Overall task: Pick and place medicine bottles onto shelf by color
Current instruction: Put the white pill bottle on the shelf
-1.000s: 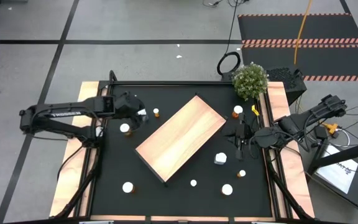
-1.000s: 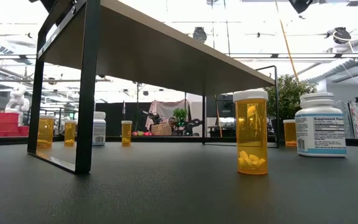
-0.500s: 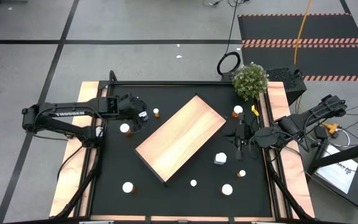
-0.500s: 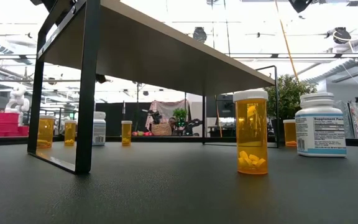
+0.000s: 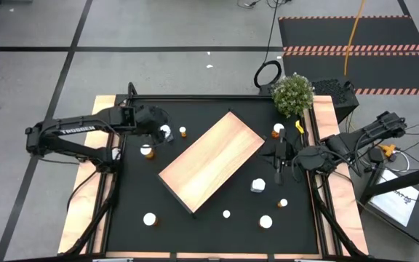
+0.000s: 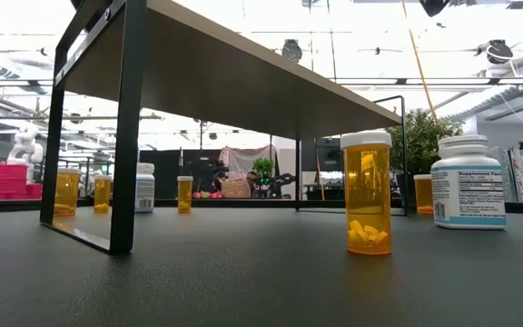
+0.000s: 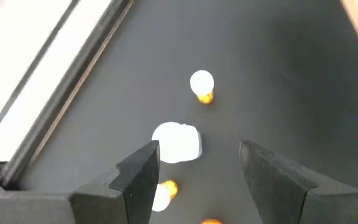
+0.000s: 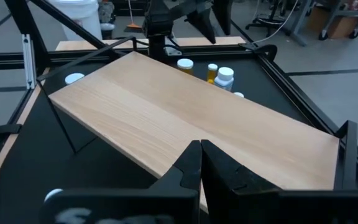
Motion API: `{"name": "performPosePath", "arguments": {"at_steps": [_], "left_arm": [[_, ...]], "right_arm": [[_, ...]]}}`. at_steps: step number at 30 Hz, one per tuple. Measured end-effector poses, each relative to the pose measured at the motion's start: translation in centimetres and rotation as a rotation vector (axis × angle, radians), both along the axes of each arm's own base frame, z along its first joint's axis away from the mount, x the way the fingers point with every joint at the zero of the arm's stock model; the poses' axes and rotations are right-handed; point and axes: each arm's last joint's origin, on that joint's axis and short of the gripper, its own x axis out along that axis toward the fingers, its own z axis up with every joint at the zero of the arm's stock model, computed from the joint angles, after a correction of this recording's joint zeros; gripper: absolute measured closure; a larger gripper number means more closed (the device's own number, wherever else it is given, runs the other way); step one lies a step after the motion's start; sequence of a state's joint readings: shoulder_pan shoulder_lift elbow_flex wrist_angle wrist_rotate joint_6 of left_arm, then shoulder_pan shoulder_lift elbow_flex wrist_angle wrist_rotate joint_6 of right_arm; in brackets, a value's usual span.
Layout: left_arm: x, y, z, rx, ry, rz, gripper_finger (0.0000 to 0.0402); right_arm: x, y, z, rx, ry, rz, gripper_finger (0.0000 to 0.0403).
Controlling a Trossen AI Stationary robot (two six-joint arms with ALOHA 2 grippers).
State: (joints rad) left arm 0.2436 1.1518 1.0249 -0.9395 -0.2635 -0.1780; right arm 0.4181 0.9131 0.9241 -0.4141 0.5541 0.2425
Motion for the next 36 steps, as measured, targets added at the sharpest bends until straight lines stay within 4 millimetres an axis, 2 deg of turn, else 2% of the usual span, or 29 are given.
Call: {"name": "performPosePath", "arguments": {"at_steps": [13, 23, 26, 30, 36], "left_arm": [[-0.3, -0.5, -2.4, -0.019, 0.07, 0.03, 0.0172], [-0.2, 0.6, -2.7, 0.021, 0.038, 0.059, 0.009], [-0.3, 1.2, -2.7, 0.023, 0.034, 0.088, 0.0077], [-0.4, 1.8, -2.8, 0.013, 0.034, 0.133, 0.0082], [0.1, 2.8, -3.7, 0.006, 0.079, 0.159, 0.0109]], "right_arm": [[0.4, 0.0, -0.1, 0.002, -0.003, -0.003, 0.0403], [0.4, 0.1, -0.2, -0.028, 0.01, 0.011, 0.0403], [0.4, 0.1, -0.2, -0.043, 0.013, 0.017, 0.0403], [0.4, 0.1, -0.2, -0.061, 0.016, 0.023, 0.0403], [0.7, 0.2, -0.7, -0.057, -0.019, 0.024, 0.0403]]}}
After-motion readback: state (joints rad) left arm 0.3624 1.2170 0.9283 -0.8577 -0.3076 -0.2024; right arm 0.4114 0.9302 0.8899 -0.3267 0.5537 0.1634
